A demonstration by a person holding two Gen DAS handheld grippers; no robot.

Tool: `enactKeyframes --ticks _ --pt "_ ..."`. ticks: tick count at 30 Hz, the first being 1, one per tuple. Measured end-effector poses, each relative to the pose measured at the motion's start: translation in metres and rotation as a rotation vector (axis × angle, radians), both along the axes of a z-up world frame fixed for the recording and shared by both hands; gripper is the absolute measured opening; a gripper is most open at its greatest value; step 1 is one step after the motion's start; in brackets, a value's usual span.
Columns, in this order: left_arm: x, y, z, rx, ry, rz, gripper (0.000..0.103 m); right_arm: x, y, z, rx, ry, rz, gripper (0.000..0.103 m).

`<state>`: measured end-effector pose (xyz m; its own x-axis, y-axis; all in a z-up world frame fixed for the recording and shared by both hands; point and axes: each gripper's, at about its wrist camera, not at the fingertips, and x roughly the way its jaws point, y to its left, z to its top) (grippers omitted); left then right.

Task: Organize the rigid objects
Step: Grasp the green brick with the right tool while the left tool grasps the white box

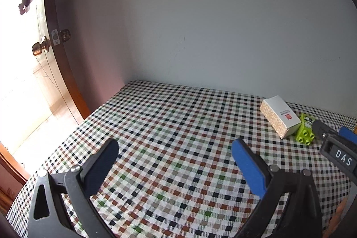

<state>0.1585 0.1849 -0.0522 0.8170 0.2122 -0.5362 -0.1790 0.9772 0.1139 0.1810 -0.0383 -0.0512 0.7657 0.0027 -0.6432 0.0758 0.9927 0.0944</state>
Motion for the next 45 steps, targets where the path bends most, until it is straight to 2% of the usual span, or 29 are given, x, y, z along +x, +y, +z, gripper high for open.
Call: enactKeyframes --ticks 7,11,14,15,16,17,18,21,26,30,32,35,39,43,45 --pt "0.011 0.021 -0.005 -0.069 0.037 0.037 0.102 0.037 0.02 -0.018 -0.018 0.121 0.02 0.081" --pt "0.009 0.021 -0.005 -0.06 0.033 0.033 0.102 0.058 0.019 -0.03 -0.005 0.199 0.011 0.066" --pt "0.008 0.017 -0.004 -0.052 0.033 0.027 0.102 0.065 0.018 -0.03 -0.031 0.195 0.006 0.052" --pt "0.008 0.017 -0.004 -0.05 0.032 0.026 0.102 0.066 0.017 -0.03 -0.035 0.195 0.012 0.044" --pt "0.007 0.018 -0.004 -0.049 0.03 0.023 0.102 0.066 0.016 -0.03 -0.032 0.191 0.019 0.041" --pt "0.007 0.018 -0.003 -0.05 0.03 0.022 0.102 0.065 0.013 -0.03 -0.02 0.187 0.034 0.033" --pt "0.006 0.019 -0.003 -0.051 0.029 0.022 0.102 0.062 0.009 -0.029 -0.011 0.182 0.044 0.034" --pt "0.006 0.022 -0.003 -0.063 0.032 0.013 0.102 0.042 -0.007 -0.023 0.049 0.127 0.081 0.034" --pt "0.005 0.024 -0.002 -0.089 0.028 -0.019 0.102 -0.022 -0.027 -0.001 -0.005 -0.06 0.174 0.034" --pt "0.005 0.013 -0.002 -0.084 0.024 -0.075 0.102 -0.055 -0.047 0.007 0.029 -0.166 0.181 0.034" --pt "0.005 0.005 0.0 -0.094 0.008 -0.098 0.102 -0.057 -0.049 0.012 0.035 -0.198 0.172 0.034" --pt "0.011 -0.011 0.005 -0.103 0.016 -0.125 0.102 -0.068 -0.049 0.024 -0.022 -0.238 0.1 0.034" --pt "0.033 -0.051 0.018 -0.078 0.004 -0.168 0.102 -0.07 -0.06 0.028 -0.031 -0.271 0.048 0.034" --pt "0.074 -0.096 0.016 -0.132 0.08 -0.214 0.102 -0.078 -0.063 0.038 -0.05 -0.294 0.028 0.034" --pt "0.09 -0.115 0.013 -0.127 0.1 -0.229 0.101 -0.074 -0.069 0.031 -0.051 -0.299 0.021 0.034"
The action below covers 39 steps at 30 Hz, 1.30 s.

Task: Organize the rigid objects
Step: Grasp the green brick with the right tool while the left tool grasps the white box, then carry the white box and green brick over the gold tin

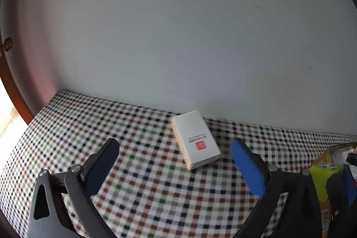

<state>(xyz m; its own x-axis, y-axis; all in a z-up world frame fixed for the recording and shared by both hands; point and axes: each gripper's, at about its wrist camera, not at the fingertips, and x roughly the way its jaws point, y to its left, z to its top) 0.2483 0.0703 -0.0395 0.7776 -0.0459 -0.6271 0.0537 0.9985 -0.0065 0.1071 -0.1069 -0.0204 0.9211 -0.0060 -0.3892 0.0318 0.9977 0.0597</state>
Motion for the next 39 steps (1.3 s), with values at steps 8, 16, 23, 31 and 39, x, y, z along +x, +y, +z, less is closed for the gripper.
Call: enactKeyframes --ticks 8,16,23,31,39 --pt "0.063 -0.024 -0.048 0.046 0.215 0.08 0.074 0.015 -0.009 -0.006 0.033 0.036 -0.013 0.034" --pt "0.038 -0.005 -0.038 0.004 0.162 0.074 0.04 0.022 -0.006 -0.009 0.022 0.048 -0.008 0.034" --pt "-0.042 0.004 -0.017 0.122 -0.001 0.1 0.039 0.021 -0.001 -0.008 -0.011 0.023 -0.013 0.034" --pt "-0.112 0.015 -0.003 0.118 -0.1 0.14 0.039 0.01 0.005 -0.008 -0.049 -0.001 -0.014 0.034" --pt "-0.154 0.033 0.0 0.078 -0.121 0.149 0.04 -0.009 0.006 -0.009 -0.073 -0.016 -0.027 0.034"
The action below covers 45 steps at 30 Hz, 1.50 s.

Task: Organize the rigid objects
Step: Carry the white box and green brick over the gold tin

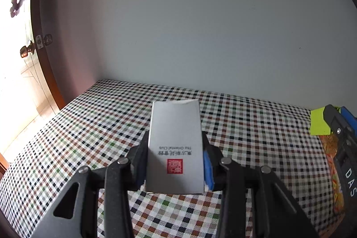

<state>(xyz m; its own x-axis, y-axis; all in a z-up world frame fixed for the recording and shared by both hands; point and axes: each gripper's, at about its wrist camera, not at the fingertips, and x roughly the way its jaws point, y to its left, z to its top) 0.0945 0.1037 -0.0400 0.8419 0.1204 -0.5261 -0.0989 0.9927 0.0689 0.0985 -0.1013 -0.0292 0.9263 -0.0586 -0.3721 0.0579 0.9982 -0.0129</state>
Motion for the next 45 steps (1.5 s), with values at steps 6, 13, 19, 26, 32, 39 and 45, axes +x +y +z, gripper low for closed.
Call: enactKeyframes --ticks 6,13,19,26,32,39,45 --pt "-0.053 -0.011 0.002 0.01 -0.019 -0.012 0.04 -0.015 -0.004 0.003 -0.004 0.003 -0.016 0.034" --pt "-0.088 -0.007 -0.001 -0.014 -0.018 -0.017 0.04 -0.028 -0.008 0.001 -0.01 0.004 -0.021 0.034" --pt "-0.111 -0.01 0.001 -0.013 -0.031 -0.012 0.04 -0.038 -0.008 0.001 -0.017 0.001 -0.022 0.034" --pt "-0.133 -0.017 0.002 -0.016 -0.045 -0.005 0.04 -0.05 -0.012 0.0 -0.017 0.001 -0.024 0.034" --pt "-0.156 -0.026 0.004 -0.006 -0.059 -0.008 0.04 -0.06 -0.016 0.001 -0.029 0.0 -0.02 0.034" --pt "-0.18 -0.041 0.006 0.003 -0.077 -0.027 0.04 -0.068 -0.02 0.001 -0.03 0.0 -0.026 0.034" --pt "-0.2 -0.06 0.004 0.012 -0.087 -0.044 0.04 -0.079 -0.023 0.003 -0.042 -0.002 -0.028 0.034"
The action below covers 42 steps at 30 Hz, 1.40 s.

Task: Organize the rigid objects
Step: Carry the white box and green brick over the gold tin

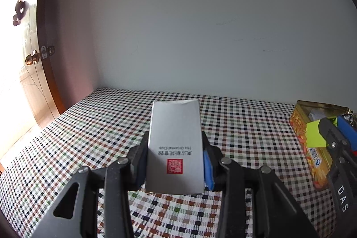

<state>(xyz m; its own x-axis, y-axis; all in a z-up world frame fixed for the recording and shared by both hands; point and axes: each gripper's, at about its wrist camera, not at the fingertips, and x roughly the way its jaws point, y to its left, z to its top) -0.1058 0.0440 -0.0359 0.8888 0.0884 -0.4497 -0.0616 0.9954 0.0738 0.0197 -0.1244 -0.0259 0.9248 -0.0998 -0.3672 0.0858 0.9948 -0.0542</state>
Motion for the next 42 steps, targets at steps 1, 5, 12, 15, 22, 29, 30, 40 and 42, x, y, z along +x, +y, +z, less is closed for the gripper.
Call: enactKeyframes --ticks 1,5,12,15,22,29,30,40,42 --pt "-0.004 -0.003 0.0 0.001 0.0 -0.006 0.04 -0.002 -0.001 0.0 0.001 0.001 0.001 0.034" --pt "-0.013 -0.017 -0.005 0.01 -0.003 -0.014 0.04 -0.008 -0.005 0.003 0.001 -0.002 -0.001 0.034" --pt "-0.026 -0.041 -0.011 0.001 0.008 -0.027 0.04 -0.016 -0.015 0.006 0.019 -0.002 0.007 0.034" --pt "-0.03 -0.05 -0.011 0.009 0.003 -0.037 0.04 -0.019 -0.019 0.008 0.017 -0.009 0.007 0.034" --pt "-0.039 -0.074 -0.01 -0.005 -0.008 -0.054 0.04 -0.029 -0.029 0.011 0.01 -0.023 0.009 0.034" --pt "-0.045 -0.092 -0.005 -0.063 -0.013 -0.104 0.04 -0.037 -0.046 0.015 -0.011 -0.043 0.01 0.034" --pt "-0.046 -0.096 -0.004 -0.072 -0.016 -0.115 0.04 -0.039 -0.05 0.016 -0.007 -0.051 0.015 0.034" --pt "-0.046 -0.122 0.007 -0.105 -0.041 -0.211 0.04 -0.053 -0.098 0.026 0.054 -0.109 0.047 0.034" --pt "-0.046 -0.13 0.01 -0.102 -0.041 -0.222 0.04 -0.054 -0.109 0.027 0.068 -0.113 0.026 0.034"
